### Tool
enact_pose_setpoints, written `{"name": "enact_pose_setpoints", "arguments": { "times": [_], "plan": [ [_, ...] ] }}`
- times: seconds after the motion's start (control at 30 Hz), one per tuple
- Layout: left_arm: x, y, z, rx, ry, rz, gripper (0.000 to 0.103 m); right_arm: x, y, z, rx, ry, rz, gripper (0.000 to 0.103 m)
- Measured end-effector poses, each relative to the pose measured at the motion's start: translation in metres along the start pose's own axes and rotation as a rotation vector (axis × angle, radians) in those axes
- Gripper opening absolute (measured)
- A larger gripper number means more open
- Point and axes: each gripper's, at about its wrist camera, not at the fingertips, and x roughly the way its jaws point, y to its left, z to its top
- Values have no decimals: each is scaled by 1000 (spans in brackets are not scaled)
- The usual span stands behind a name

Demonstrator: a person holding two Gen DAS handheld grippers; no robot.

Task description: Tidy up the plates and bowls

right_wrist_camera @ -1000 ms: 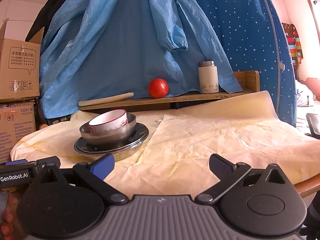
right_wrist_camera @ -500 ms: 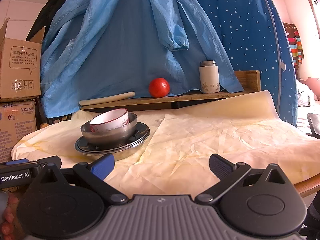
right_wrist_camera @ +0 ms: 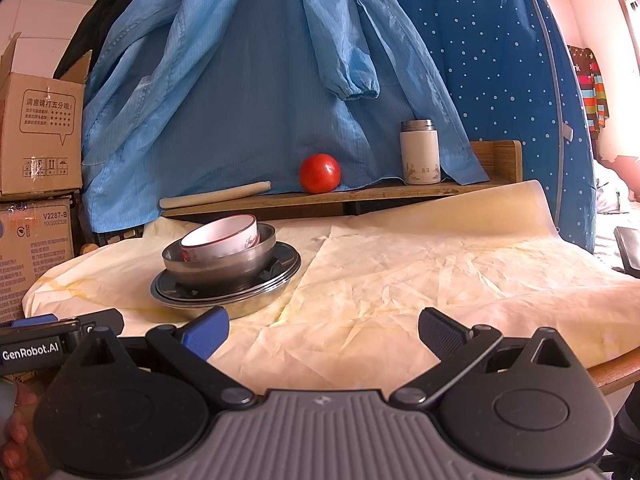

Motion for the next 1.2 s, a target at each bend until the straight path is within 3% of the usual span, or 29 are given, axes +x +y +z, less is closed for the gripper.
{"name": "enact_pose_setpoints", "arguments": {
  "times": [1.2],
  "plan": [
    [-1, 0, 0, 1, 0, -1, 102, -1, 1, 0, -3, 1, 10, 103]
  ]
}}
